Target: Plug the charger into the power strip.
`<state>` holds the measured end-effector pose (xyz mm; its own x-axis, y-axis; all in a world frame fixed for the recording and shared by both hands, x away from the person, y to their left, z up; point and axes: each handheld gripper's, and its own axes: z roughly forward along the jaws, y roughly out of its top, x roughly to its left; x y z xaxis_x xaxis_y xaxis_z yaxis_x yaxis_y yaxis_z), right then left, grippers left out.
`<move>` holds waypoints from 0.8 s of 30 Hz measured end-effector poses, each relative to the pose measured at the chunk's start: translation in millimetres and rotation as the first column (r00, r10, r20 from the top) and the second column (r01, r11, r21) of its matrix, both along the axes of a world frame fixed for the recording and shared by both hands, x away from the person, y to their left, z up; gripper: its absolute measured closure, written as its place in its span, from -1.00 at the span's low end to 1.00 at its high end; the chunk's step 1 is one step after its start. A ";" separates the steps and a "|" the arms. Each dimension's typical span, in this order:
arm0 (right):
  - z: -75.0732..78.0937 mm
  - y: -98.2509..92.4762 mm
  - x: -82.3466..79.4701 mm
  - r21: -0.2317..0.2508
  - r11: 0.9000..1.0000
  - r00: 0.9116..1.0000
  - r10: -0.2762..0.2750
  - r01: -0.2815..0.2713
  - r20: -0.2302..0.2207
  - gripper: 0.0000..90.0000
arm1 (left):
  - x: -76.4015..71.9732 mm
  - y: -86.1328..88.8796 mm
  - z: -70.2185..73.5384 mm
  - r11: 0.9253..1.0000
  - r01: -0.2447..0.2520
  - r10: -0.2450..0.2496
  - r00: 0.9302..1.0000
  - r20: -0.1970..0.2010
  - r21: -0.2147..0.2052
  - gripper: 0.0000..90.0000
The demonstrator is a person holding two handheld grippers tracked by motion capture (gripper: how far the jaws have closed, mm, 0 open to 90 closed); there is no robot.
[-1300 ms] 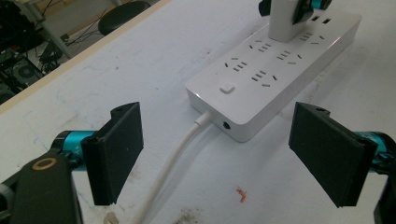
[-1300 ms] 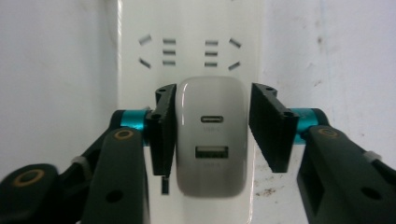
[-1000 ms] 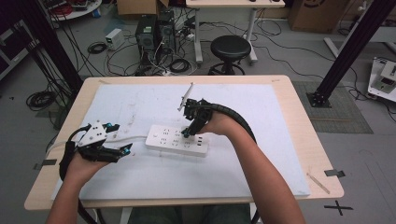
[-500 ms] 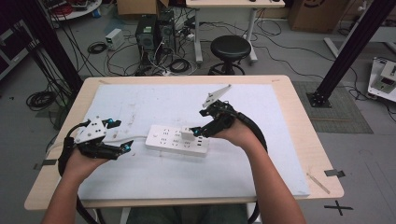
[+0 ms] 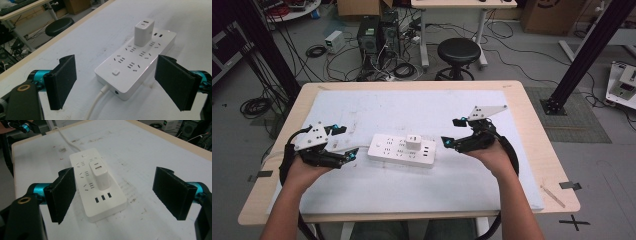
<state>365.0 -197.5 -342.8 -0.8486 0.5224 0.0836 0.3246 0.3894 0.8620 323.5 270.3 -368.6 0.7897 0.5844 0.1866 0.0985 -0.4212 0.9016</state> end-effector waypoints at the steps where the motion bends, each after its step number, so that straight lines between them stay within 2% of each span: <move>1: -1.9 -4.1 -1.9 0.005 1.000 1.000 -0.010 0.010 0.005 -0.57 | 0.6 0.3 -1.5 1.000 -0.009 0.009 1.000 0.002 0.002 -0.61; 6: -13.3 -23.0 -9.3 0.033 0.998 0.999 -0.046 0.046 0.003 -0.57 | 0.9 2.3 -5.3 1.000 -0.016 0.016 1.000 -0.010 -0.015 -0.61; 8: -16.3 -27.7 -10.4 0.035 0.997 0.998 -0.065 0.065 -0.002 -0.57 | 0.9 2.0 -4.6 1.000 -0.009 0.009 1.000 -0.009 -0.008 -0.61; 24: -16.7 -28.1 -7.7 0.024 0.998 0.998 -0.066 0.066 -0.007 -0.57 | 2.6 -1.7 -1.7 1.000 -0.002 0.002 1.000 -0.003 -0.016 -0.61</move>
<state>357.3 -225.6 -359.5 -0.8119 0.5749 0.1018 0.3541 0.3462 0.8688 326.1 268.6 -370.3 0.7889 0.5890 0.1755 0.1018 -0.4068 0.9078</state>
